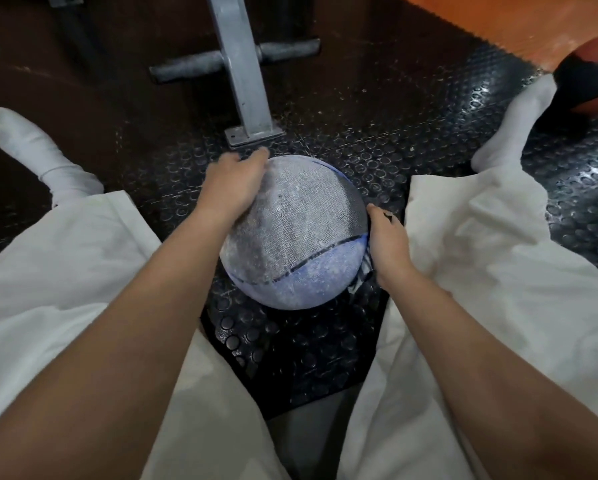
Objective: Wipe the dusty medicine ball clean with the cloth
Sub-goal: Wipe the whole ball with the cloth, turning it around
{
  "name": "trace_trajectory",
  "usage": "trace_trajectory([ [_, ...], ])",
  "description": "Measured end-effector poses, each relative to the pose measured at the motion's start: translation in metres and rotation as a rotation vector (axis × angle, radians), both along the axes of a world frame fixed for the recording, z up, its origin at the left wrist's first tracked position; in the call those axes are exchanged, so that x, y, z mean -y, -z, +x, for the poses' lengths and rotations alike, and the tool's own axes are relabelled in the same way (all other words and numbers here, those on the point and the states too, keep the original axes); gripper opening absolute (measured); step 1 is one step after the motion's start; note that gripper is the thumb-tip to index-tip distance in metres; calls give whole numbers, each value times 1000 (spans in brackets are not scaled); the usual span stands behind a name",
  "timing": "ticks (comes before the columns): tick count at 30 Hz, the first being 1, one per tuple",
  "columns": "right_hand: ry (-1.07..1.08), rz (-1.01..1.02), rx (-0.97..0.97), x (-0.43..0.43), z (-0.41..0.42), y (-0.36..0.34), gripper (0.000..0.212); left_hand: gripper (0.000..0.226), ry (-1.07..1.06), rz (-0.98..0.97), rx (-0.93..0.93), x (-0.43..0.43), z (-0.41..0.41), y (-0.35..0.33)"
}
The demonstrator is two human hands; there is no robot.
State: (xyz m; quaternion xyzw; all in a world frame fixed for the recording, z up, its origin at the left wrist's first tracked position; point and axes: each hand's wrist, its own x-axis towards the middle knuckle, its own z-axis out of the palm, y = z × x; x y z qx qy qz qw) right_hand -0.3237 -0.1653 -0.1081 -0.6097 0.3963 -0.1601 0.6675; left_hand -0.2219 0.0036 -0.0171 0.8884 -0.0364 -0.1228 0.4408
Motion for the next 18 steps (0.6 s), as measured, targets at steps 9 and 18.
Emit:
trace_trajectory([
  [9,81,-199,281,4,-11,-18,9,49,311,591,252,73,-11,-13],
  [18,-194,-618,198,0,-13,-48,18,42,278,537,364,71,-17,-12],
])
